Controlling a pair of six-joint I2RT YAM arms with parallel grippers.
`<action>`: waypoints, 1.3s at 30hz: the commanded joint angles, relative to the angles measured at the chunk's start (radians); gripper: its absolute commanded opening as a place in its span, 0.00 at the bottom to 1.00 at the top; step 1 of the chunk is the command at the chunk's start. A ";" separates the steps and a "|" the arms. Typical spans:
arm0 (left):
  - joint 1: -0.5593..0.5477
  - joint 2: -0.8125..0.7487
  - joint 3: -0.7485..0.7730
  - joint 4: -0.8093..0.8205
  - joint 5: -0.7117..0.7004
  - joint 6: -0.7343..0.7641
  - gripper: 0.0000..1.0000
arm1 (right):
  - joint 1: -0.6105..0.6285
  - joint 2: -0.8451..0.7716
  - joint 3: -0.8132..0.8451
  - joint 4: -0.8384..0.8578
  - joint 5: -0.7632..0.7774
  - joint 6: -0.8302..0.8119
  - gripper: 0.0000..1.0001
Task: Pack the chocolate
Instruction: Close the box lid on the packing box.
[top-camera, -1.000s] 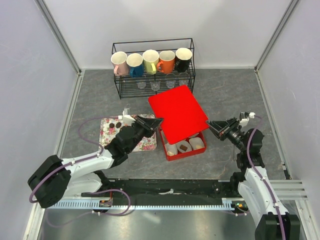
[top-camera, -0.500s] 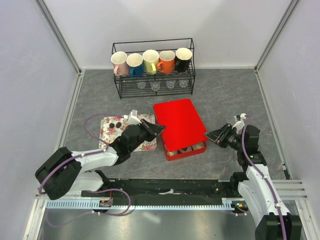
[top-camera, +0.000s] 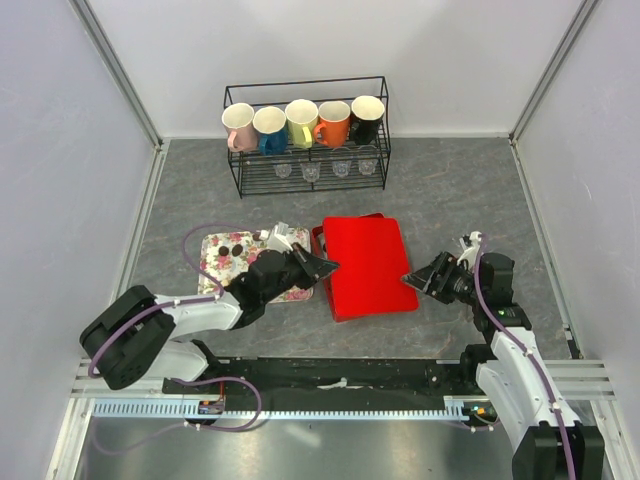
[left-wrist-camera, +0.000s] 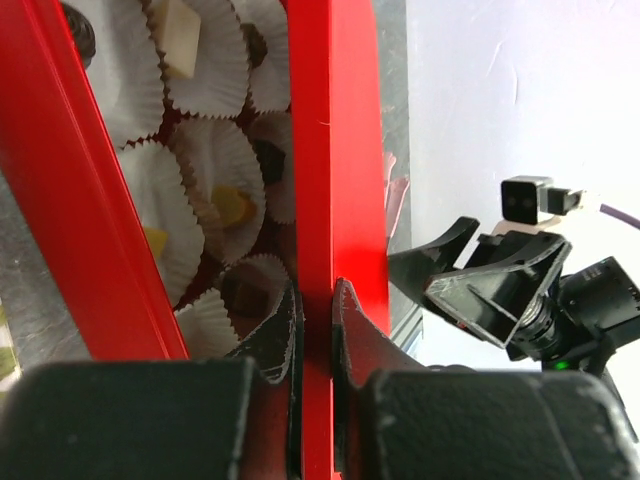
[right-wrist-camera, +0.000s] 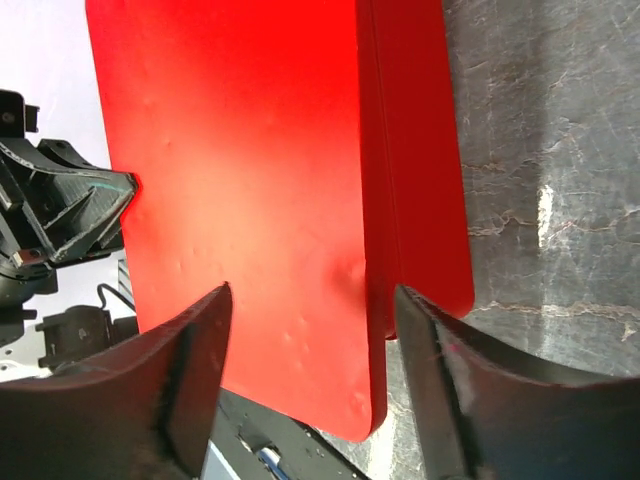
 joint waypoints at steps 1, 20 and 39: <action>-0.004 0.018 -0.003 0.002 0.014 0.064 0.02 | 0.004 -0.001 0.014 0.029 0.018 -0.053 0.78; -0.028 -0.018 -0.043 0.034 -0.187 -0.025 0.02 | 0.002 0.178 0.187 0.163 0.139 -0.083 0.91; -0.070 -0.035 -0.029 -0.092 -0.308 0.005 0.02 | 0.140 0.455 0.238 0.294 0.148 -0.116 0.91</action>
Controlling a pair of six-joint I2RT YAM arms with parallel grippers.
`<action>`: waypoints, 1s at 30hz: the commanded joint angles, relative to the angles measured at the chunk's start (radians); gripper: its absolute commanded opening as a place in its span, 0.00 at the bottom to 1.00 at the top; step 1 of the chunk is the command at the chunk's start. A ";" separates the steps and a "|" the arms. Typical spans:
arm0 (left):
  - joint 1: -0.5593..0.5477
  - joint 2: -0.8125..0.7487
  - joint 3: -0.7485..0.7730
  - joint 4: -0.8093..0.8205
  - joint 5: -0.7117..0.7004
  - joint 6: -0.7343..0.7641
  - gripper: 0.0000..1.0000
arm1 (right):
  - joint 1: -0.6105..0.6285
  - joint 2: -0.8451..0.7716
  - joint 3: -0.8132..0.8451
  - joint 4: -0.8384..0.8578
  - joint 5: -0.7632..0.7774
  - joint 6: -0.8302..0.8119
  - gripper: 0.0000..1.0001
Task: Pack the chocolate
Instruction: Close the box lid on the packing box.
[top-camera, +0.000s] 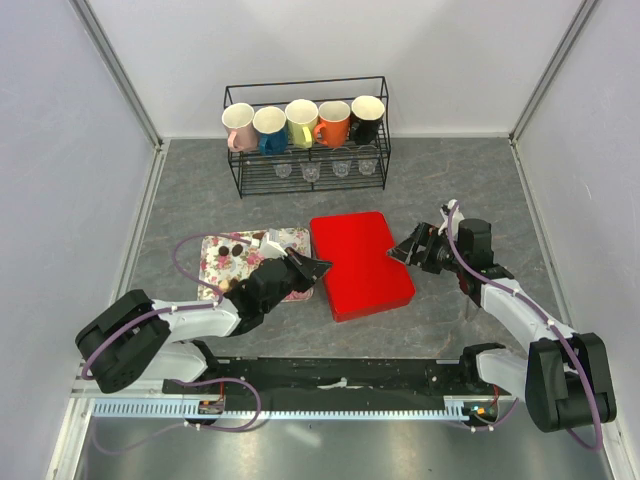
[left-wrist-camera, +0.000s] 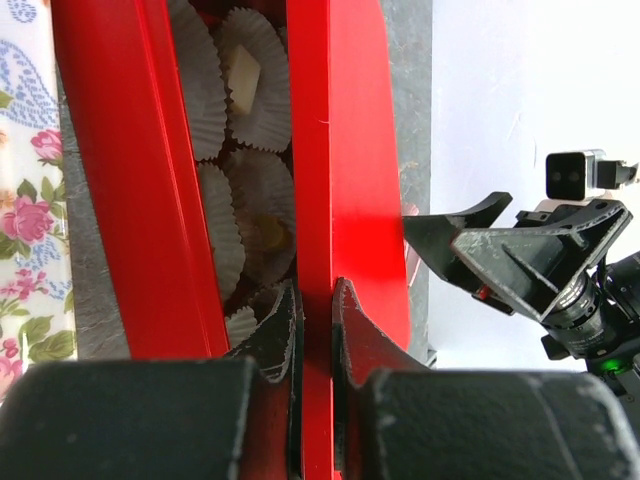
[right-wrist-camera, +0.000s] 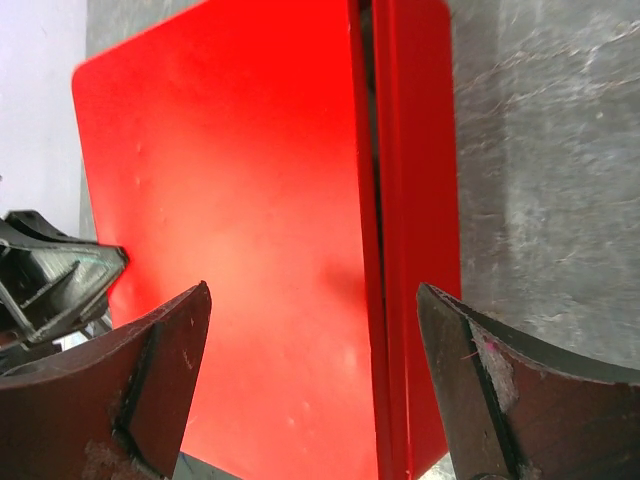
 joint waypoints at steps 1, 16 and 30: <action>-0.008 -0.006 0.015 -0.088 -0.095 0.050 0.02 | 0.022 0.014 0.032 0.058 0.030 -0.036 0.91; -0.042 0.016 0.063 -0.152 -0.138 0.079 0.02 | 0.037 0.017 0.017 0.054 0.074 -0.065 0.92; -0.069 0.001 0.038 -0.171 -0.224 -0.036 0.02 | 0.039 0.023 -0.008 0.075 0.082 -0.057 0.92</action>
